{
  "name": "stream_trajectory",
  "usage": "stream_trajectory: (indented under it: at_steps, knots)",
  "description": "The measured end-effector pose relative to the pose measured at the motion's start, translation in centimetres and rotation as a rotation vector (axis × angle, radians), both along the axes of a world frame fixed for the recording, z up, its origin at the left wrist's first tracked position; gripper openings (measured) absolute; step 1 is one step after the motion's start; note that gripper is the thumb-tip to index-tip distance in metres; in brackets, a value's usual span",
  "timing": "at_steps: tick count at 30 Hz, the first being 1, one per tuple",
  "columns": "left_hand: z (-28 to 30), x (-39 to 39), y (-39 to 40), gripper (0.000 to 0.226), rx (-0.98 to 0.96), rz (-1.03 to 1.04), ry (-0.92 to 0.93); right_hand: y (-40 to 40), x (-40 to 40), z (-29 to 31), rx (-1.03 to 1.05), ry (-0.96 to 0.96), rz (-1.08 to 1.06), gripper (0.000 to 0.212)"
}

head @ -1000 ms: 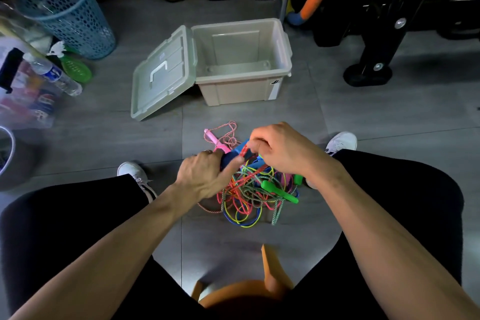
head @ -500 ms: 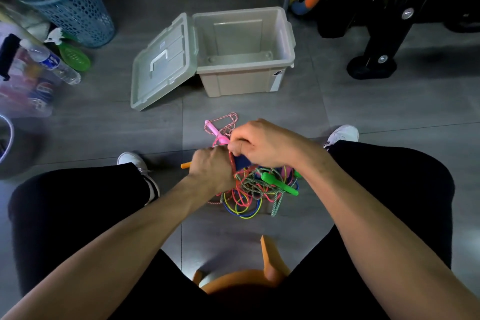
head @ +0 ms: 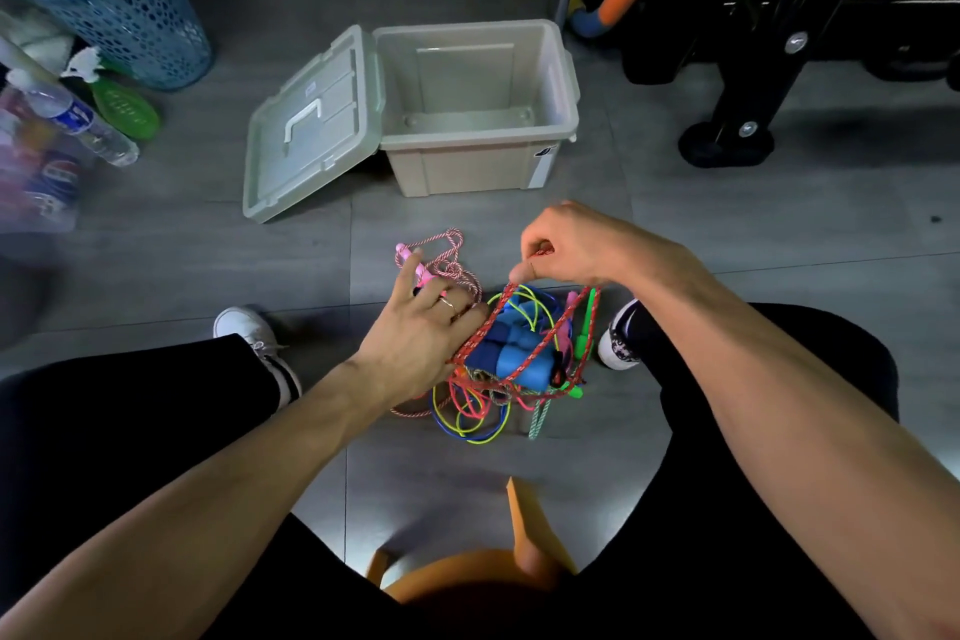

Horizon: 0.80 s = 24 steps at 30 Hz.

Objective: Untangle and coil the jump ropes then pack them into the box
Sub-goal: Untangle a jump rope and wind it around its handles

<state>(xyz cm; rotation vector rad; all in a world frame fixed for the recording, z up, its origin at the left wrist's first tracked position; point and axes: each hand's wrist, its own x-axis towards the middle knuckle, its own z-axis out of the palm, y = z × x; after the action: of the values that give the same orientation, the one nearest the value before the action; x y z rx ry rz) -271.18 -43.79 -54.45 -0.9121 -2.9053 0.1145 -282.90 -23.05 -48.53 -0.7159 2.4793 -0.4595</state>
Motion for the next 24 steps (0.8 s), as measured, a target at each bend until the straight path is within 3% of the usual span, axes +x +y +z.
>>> stream_trajectory:
  at_steps: [5, 9, 16, 20, 24]
  knots:
    - [0.3, -0.3, -0.4, 0.059, 0.094, 0.333, -0.154, 0.5, 0.3, 1.9, -0.069, 0.16, -0.013, 0.032]
    - [1.0, -0.5, -0.7, 0.063, 0.192, 0.397, -0.094, 1.0, 1.2, 2.4, -0.054, 0.22, -0.013, 0.039]
    - [0.4, -0.9, -0.9, 0.052, -0.051, 0.593, -0.232, 1.2, 6.5, 5.5, -0.003, 0.111, 0.108, 0.019]
    - [0.1, -0.6, 0.2, 0.045, -0.144, 0.399, -0.198, -1.0, 6.5, 4.7, -0.119, 0.15, 0.153, 0.019]
    - [0.1, 0.3, 1.0, 0.058, -0.001, 0.021, -0.043, -0.9, 1.5, 3.1, -0.146, 0.213, 0.046, 0.016]
